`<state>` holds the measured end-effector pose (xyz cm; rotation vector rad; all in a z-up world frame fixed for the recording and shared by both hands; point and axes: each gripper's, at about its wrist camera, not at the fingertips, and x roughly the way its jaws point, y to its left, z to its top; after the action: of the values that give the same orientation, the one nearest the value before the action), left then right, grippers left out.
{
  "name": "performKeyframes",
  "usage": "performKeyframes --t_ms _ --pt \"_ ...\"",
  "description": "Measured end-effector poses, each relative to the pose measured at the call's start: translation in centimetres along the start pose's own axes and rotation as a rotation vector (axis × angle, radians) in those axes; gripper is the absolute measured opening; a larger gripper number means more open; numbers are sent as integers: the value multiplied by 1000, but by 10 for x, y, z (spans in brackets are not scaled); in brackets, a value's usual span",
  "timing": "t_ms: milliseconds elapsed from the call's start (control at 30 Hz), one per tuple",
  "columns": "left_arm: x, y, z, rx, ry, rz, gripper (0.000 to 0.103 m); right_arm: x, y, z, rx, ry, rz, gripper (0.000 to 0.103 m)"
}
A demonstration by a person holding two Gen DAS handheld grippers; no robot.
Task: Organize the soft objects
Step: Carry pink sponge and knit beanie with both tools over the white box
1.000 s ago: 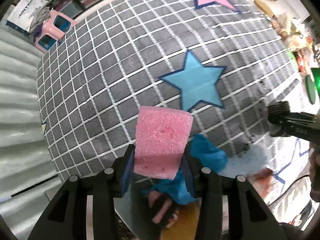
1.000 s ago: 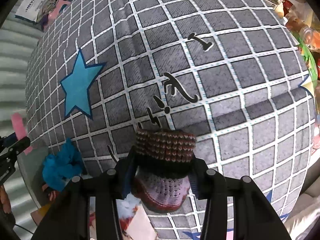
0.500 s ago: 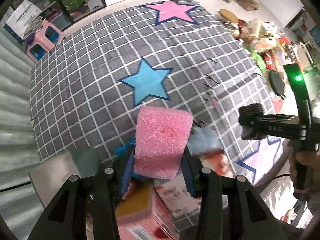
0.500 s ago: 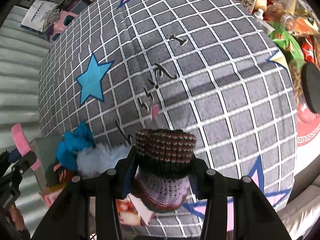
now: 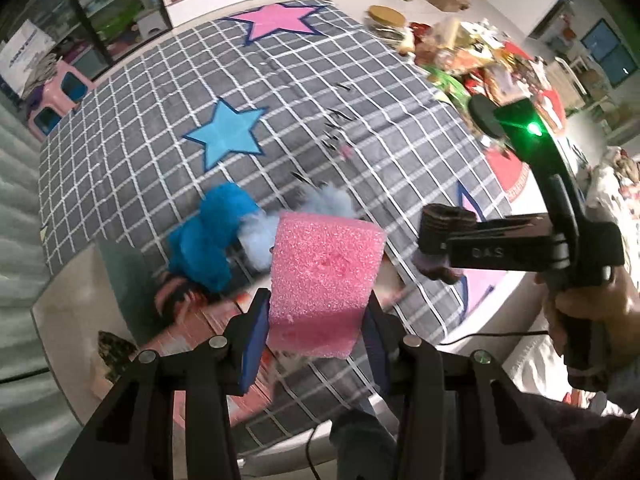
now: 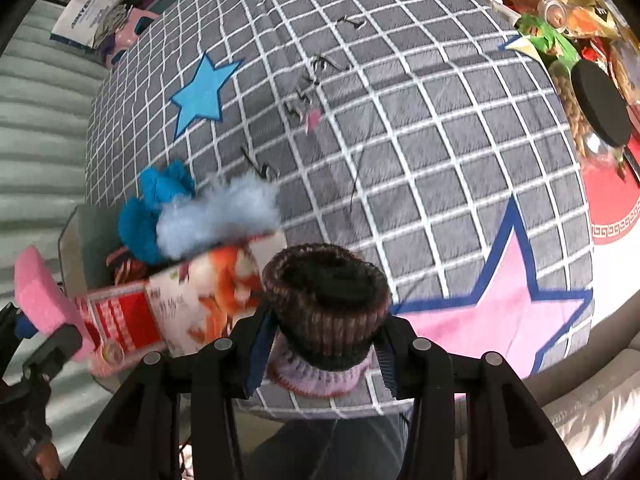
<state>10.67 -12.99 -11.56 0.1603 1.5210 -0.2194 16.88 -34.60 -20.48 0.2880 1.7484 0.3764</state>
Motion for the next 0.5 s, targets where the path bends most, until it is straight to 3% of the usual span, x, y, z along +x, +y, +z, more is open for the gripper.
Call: performKeyframes --t_ms 267,500 --pt "-11 -13 -47 19 2 -43 47 5 18 -41 -50 42 3 47" --pt "-15 -7 -86 -27 4 -39 47 18 44 -75 -128 95 18 47"
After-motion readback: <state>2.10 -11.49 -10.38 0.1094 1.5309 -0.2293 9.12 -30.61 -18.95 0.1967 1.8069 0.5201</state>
